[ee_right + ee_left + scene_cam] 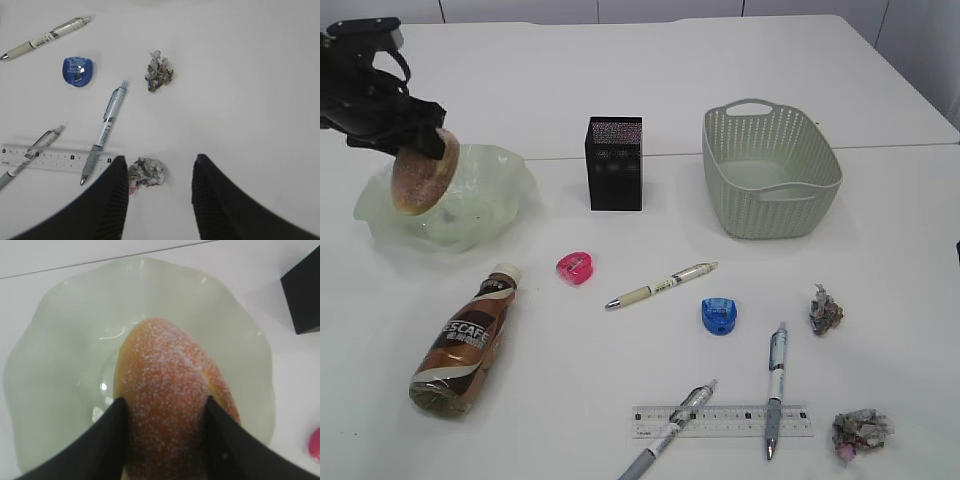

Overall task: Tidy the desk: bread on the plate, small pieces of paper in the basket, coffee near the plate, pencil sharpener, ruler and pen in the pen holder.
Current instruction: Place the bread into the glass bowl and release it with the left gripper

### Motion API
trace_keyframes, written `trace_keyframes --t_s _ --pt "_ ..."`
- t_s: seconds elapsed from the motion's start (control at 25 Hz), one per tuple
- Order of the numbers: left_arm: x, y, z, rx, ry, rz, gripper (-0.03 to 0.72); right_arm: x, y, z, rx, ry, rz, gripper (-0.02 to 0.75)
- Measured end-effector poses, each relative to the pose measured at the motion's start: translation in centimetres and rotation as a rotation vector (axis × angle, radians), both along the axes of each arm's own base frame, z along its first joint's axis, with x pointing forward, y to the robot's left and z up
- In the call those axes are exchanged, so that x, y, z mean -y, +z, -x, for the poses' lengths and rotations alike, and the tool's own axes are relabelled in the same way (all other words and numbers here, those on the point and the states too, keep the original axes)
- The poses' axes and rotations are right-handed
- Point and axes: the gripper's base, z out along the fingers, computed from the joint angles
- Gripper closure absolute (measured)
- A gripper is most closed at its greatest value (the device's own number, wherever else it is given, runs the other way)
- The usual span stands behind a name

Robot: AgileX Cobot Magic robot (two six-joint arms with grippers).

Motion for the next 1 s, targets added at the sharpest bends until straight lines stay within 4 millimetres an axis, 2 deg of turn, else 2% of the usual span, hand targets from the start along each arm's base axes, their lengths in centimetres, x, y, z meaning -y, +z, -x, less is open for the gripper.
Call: trace_keyframes --t_s 0.08,0.2,0.4,0.68,0.8,1.0 --pt "0.0 -1.1 -0.6 -0.003 0.006 -0.002 0.342 0.0 0.0 0.0 -0.002 0.0 0.0 0.425" --pt "0.0 -2.7 -1.1 -0.026 0.009 -0.005 0.283 0.0 0.0 0.0 -0.003 0.0 0.0 0.425" --pt "0.0 -3.1 -1.3 -0.028 0.012 -0.002 0.131 0.0 -0.1 0.1 -0.013 0.002 0.0 0.425" --pt "0.2 -2.8 -0.9 -0.079 -0.001 0.02 0.101 0.0 -0.1 0.2 -0.026 0.004 0.003 0.425" --pt "0.4 -1.6 0.1 -0.13 -0.028 0.022 0.101 0.0 -0.2 0.3 -0.043 0.005 -0.001 0.426" --pt "0.3 3.1 2.4 -0.14 -0.073 0.008 0.113 -0.4 -0.2 0.5 -0.061 0.003 -0.043 0.426"
